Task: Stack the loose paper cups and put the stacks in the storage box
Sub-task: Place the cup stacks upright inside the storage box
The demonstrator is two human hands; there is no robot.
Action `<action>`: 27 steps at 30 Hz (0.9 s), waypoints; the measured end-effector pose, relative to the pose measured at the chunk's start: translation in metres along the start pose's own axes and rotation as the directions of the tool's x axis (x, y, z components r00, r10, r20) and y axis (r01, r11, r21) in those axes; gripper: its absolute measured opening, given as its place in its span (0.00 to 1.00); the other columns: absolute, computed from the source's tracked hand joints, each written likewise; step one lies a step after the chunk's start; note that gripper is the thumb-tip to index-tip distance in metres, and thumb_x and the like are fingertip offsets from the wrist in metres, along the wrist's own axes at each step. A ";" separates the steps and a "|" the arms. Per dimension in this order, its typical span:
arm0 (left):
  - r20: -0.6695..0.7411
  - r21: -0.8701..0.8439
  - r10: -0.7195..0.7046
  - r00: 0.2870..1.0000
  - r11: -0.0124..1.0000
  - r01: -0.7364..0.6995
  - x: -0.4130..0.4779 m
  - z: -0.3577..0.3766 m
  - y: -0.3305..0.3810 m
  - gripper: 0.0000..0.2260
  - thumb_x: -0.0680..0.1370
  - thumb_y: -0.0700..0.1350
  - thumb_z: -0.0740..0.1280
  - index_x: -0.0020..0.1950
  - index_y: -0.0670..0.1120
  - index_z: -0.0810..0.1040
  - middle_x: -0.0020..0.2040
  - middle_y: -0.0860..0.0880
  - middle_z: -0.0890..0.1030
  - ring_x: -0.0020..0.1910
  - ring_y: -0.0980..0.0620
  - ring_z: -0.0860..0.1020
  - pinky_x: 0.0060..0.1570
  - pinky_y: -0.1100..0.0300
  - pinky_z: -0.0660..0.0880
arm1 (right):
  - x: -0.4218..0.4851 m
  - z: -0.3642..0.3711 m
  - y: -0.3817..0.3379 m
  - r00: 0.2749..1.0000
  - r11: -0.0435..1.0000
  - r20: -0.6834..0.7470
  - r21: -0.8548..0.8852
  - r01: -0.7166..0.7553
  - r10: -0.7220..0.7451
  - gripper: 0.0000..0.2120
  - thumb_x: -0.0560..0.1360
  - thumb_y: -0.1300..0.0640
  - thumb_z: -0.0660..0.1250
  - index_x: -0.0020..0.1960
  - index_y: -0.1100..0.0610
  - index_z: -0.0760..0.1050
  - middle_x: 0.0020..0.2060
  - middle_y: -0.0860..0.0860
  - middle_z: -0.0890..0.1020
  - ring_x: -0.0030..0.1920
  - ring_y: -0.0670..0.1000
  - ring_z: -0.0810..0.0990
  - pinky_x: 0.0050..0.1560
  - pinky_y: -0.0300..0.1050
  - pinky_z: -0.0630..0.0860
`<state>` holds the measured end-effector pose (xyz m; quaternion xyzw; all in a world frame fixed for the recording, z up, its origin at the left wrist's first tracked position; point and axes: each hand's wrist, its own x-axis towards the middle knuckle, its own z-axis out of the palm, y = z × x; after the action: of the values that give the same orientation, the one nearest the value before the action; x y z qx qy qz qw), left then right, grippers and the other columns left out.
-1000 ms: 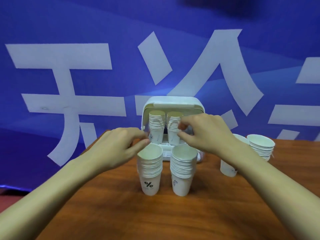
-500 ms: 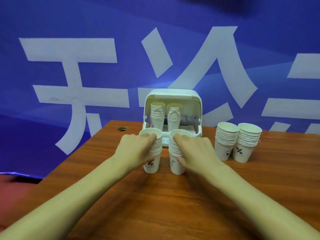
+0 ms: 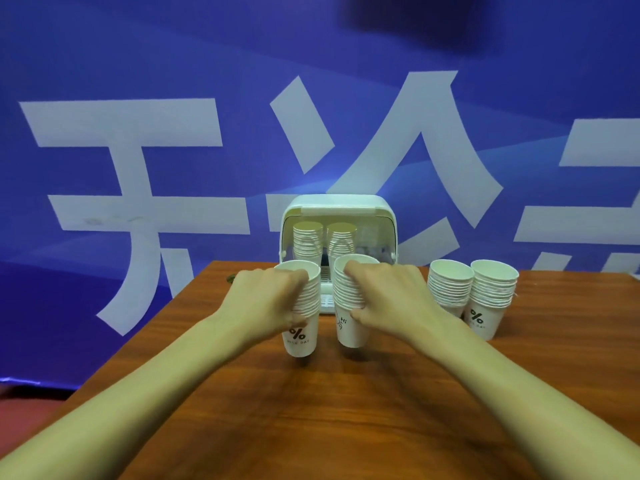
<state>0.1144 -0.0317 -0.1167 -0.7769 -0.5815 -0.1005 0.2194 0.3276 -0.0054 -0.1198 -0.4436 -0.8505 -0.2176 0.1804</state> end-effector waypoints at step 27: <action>-0.179 0.097 0.063 0.982 0.994 -0.046 0.124 0.037 -0.045 0.13 0.72 0.53 0.67 0.44 0.51 0.64 0.36 0.51 0.71 0.32 0.44 0.70 0.31 0.58 0.64 | 0.118 0.061 0.052 0.999 0.999 -0.003 0.016 -0.038 0.038 0.12 0.71 0.46 0.66 0.48 0.47 0.65 0.47 0.50 0.82 0.48 0.59 0.81 0.37 0.47 0.65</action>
<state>0.1061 0.1025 -0.0884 -0.7690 -0.5416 -0.1380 0.3102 0.3001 0.1334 -0.1015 -0.4580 -0.8433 -0.2079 0.1893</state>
